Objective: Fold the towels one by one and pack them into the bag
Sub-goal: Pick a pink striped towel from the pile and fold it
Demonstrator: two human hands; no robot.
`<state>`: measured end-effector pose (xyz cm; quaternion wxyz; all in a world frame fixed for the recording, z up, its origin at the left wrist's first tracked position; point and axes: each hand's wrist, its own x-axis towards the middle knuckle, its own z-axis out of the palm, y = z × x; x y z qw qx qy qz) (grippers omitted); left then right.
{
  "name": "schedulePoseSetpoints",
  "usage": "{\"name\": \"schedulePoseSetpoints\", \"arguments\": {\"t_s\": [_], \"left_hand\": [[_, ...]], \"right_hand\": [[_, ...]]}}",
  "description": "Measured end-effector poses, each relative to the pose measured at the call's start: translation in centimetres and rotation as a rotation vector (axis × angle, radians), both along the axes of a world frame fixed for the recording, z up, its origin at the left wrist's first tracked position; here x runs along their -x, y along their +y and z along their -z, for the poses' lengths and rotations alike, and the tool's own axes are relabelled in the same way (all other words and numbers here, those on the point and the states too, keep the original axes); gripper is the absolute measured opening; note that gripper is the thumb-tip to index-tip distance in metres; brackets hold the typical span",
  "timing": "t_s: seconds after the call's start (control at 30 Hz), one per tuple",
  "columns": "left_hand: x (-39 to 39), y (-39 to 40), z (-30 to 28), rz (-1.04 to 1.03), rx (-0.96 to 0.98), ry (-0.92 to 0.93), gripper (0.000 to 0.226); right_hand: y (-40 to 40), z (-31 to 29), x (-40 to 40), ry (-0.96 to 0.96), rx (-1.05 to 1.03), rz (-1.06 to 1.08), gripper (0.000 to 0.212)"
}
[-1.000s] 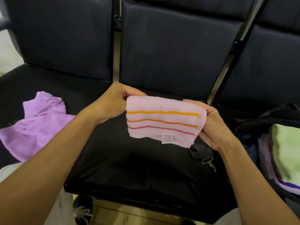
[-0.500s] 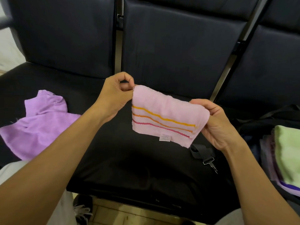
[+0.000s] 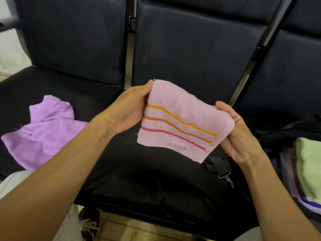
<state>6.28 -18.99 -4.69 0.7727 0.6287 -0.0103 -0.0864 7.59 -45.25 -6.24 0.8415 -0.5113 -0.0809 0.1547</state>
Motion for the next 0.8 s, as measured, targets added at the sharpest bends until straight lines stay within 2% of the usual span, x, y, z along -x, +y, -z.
{"name": "schedulePoseSetpoints", "arguments": {"t_s": [0.07, 0.13, 0.17, 0.3, 0.4, 0.53, 0.63, 0.73, 0.8], "left_hand": [[0.1, 0.0, 0.0, 0.001, 0.002, -0.017, 0.036], [0.3, 0.1, 0.2, -0.003, -0.068, -0.109, 0.030], [0.4, 0.1, 0.3, -0.008, -0.088, -0.140, 0.035], [0.6, -0.1, 0.1, 0.022, -0.059, -0.184, 0.044], [0.6, -0.2, 0.0, 0.070, -0.064, -0.182, 0.048], [0.5, -0.3, 0.2, 0.088, -0.106, -0.161, 0.054], [0.4, -0.5, 0.4, 0.067, -0.130, -0.141, 0.054], [0.3, -0.8, 0.8, 0.045, -0.154, -0.136, 0.053], [0.1, -0.9, 1.0, 0.029, -0.140, -0.132, 0.053]], "right_hand": [[0.0, 0.1, 0.0, -0.021, 0.003, -0.010, 0.024], [-0.2, 0.3, 0.0, -0.024, 0.006, -0.026, 0.024], [-0.2, 0.4, -0.1, -0.019, 0.009, -0.035, 0.027], [-0.2, 0.5, 0.1, -0.006, 0.044, -0.096, 0.051], [0.1, 0.5, 0.7, 0.072, 0.100, -0.072, 0.029], [0.1, 0.6, 0.7, 0.192, 0.152, -0.018, 0.037], [0.5, 0.8, 0.6, 0.233, 0.094, 0.053, 0.035], [0.9, 1.1, 0.6, 0.268, 0.010, 0.100, 0.049], [0.9, 1.1, 0.5, 0.265, -0.008, 0.084, 0.046]]}}
